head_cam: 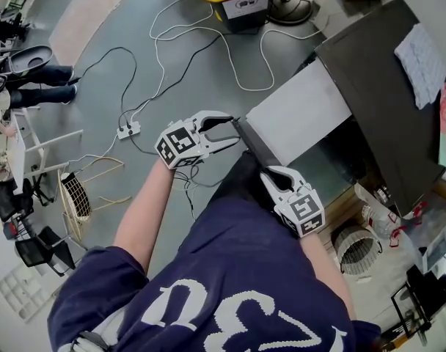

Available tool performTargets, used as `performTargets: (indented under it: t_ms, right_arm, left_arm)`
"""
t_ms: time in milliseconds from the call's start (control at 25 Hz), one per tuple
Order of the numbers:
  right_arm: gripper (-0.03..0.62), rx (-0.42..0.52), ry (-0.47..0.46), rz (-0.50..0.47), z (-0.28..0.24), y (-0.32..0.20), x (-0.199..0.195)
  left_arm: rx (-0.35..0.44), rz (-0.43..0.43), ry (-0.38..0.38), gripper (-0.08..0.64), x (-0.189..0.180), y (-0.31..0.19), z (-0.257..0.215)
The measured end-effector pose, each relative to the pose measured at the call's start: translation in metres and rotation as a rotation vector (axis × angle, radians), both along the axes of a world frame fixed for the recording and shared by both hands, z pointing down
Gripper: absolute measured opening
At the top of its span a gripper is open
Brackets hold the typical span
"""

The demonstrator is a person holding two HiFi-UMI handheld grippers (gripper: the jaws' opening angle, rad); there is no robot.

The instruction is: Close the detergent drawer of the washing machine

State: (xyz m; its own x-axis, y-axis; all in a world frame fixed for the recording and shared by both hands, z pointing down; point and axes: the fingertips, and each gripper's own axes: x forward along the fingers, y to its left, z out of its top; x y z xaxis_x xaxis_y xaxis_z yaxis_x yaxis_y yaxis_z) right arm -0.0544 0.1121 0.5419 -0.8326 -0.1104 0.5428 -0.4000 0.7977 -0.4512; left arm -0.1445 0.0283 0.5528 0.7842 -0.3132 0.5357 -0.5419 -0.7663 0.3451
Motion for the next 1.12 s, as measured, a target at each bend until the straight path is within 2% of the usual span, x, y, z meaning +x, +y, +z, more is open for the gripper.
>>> performTargets:
  t_ms: [480, 880, 1120]
  right_arm:
    - [0.064, 0.012, -0.052, 0.040, -0.023, -0.012, 0.005]
    - [0.054, 0.032, -0.015, 0.126, -0.020, -0.041, 0.030]
    - [0.054, 0.031, -0.012, 0.146, -0.020, -0.057, 0.039]
  left_arm:
    - [0.015, -0.036, 0.038, 0.236, 0.004, -0.012, -0.018]
    - [0.041, 0.029, 0.021, 0.233, 0.027, -0.041, -0.022]
    - [0.046, 0.049, 0.012, 0.232, 0.037, -0.057, -0.022]
